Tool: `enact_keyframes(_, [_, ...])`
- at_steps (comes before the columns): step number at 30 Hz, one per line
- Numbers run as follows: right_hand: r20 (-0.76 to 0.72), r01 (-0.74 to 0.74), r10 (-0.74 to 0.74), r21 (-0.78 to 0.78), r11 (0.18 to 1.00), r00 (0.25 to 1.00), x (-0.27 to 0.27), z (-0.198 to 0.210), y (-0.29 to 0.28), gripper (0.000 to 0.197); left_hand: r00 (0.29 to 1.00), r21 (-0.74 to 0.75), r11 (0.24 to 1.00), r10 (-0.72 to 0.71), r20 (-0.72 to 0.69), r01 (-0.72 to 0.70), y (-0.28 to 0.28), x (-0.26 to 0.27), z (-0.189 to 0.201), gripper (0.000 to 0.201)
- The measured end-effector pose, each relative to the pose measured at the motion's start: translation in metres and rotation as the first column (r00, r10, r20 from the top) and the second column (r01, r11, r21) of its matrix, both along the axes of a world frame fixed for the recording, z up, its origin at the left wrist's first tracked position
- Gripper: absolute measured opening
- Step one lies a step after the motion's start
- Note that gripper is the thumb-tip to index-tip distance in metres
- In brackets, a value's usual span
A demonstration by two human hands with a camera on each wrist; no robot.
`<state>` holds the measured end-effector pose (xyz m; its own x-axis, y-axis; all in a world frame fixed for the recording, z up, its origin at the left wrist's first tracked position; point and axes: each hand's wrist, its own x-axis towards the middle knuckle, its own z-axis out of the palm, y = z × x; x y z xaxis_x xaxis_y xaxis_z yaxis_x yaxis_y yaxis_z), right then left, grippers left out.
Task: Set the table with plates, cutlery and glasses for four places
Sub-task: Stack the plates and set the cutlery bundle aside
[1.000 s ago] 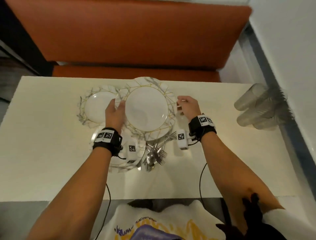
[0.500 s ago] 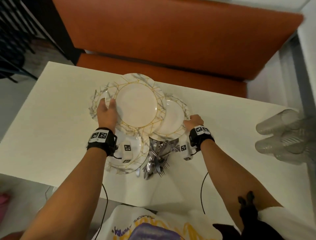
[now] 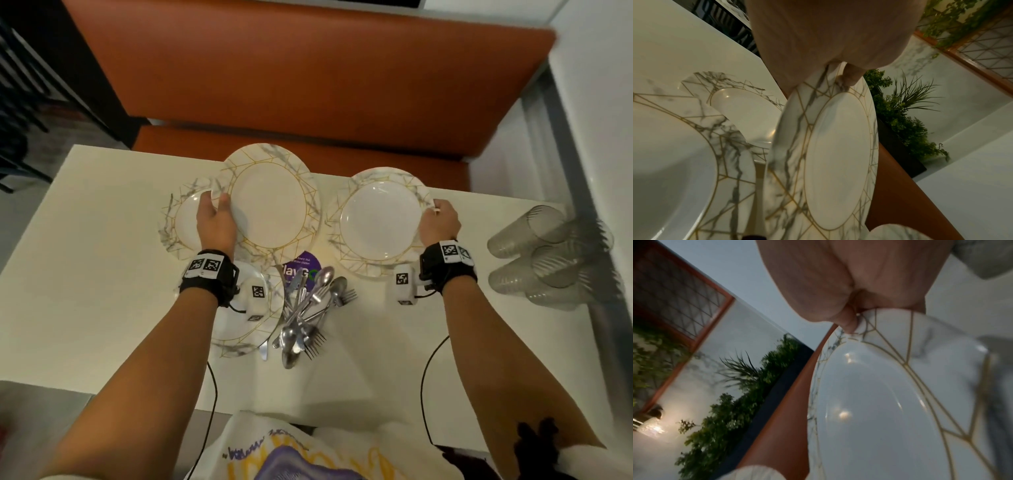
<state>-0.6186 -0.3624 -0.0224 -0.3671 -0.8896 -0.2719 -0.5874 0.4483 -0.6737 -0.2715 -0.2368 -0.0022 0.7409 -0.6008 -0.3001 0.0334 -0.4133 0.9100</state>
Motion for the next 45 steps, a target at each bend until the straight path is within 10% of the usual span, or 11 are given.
enact_keyframes(21, [0.185, -0.171, 0.172, -0.021, 0.985, 0.967, 0.103, -0.005, 0.032, 0.032, 0.928, 0.029, 0.999, 0.023, -0.373, -0.013, 0.016, 0.008, -0.011, 0.022])
enact_keyframes(29, [0.128, -0.286, 0.283, 0.000, 0.958, 0.950, 0.196, -0.013, 0.054, 0.038, 0.883, 0.049, 0.996, 0.094, -0.459, -0.081, 0.024, 0.074, -0.024, 0.055])
enact_keyframes(45, [0.121, -0.469, 0.459, 0.060, 0.881, 0.880, 0.363, -0.034, 0.043, 0.038, 0.961, -0.122, 0.984, 0.095, -0.261, -0.131, 0.059, 0.262, -0.025, 0.045])
